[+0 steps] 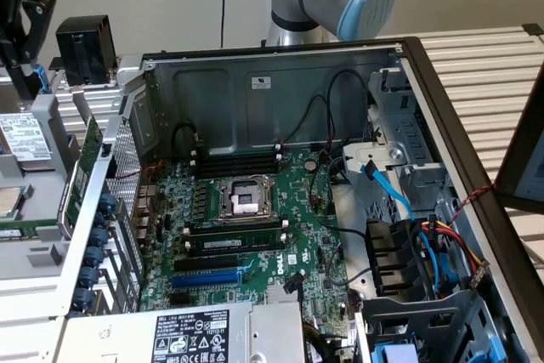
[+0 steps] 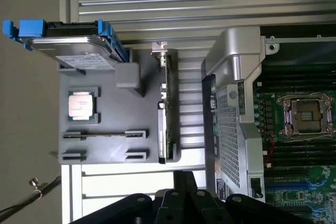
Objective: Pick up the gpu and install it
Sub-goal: 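Reach for the gpu, then pick up the gpu and move the gpu toward the slot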
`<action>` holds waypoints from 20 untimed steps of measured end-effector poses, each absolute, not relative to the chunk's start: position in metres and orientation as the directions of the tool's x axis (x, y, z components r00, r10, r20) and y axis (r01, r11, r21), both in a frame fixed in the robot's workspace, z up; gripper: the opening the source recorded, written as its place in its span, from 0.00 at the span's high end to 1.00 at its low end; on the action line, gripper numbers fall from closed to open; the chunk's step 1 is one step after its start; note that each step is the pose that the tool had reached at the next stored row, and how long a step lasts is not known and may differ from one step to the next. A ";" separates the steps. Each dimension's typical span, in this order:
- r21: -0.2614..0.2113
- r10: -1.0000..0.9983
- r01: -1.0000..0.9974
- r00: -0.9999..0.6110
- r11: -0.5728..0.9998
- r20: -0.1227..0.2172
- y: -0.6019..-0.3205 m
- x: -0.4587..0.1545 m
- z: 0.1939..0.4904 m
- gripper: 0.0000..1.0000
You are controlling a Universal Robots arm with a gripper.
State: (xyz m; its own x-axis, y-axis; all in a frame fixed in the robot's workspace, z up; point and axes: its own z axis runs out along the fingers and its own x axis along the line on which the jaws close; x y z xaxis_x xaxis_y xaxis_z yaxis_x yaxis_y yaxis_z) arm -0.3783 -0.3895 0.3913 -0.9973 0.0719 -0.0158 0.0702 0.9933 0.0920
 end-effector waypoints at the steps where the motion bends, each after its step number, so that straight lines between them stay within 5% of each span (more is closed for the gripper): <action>1: 0.093 0.072 0.070 -0.997 0.993 -0.016 -0.389 -0.380 0.391 0.89; 20: 0.093 0.072 0.070 -0.997 0.993 -0.016 -0.365 -0.401 0.385 0.89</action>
